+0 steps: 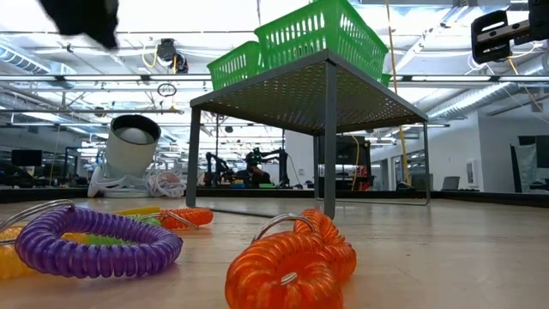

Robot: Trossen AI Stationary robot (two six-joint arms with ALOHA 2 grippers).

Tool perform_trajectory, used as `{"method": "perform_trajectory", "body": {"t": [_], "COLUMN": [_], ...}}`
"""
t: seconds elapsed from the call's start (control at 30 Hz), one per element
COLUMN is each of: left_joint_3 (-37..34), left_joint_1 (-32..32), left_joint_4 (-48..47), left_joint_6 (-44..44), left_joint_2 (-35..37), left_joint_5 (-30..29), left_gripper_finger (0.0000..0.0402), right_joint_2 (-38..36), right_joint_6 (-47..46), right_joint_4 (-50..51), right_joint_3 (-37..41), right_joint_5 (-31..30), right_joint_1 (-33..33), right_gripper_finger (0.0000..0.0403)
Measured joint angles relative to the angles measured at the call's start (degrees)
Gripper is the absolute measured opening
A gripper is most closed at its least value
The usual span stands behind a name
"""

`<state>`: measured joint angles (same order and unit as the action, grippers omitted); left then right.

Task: Pick & Place Office Desk Supplies
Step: Put the yellow rubber band into the top left green bin on the shelf

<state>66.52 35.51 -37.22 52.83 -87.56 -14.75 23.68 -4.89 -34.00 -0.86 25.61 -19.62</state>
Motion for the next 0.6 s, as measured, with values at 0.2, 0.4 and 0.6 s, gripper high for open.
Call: {"method": "perform_trajectory", "body": {"t": [0.2, 0.4, 0.6], "left_joint_3": [-0.05, -0.07, -0.04], "left_joint_1": [-0.91, -3.59, -4.92], "left_joint_4": [-5.35, -5.0, -4.73], "left_joint_6": [5.78, 8.46, 9.51], "left_joint_2": [-9.78, -15.88, -19.85], "left_joint_5": [4.01, 3.86, 7.21], "left_gripper_finger": [0.0246, 0.0246, 0.0246], "right_joint_2": [-0.02, 0.0, -0.01], "right_joint_6": [0.02, 0.02, 0.01], "right_joint_4": [0.0, 0.02, 0.02], "right_joint_3": [-0.01, -0.02, 0.0], "right_joint_5": [0.0, 0.0, 0.0], "right_joint_1": [0.0, 0.02, 0.02], "right_gripper_finger": [0.002, 0.002, 0.002]}}
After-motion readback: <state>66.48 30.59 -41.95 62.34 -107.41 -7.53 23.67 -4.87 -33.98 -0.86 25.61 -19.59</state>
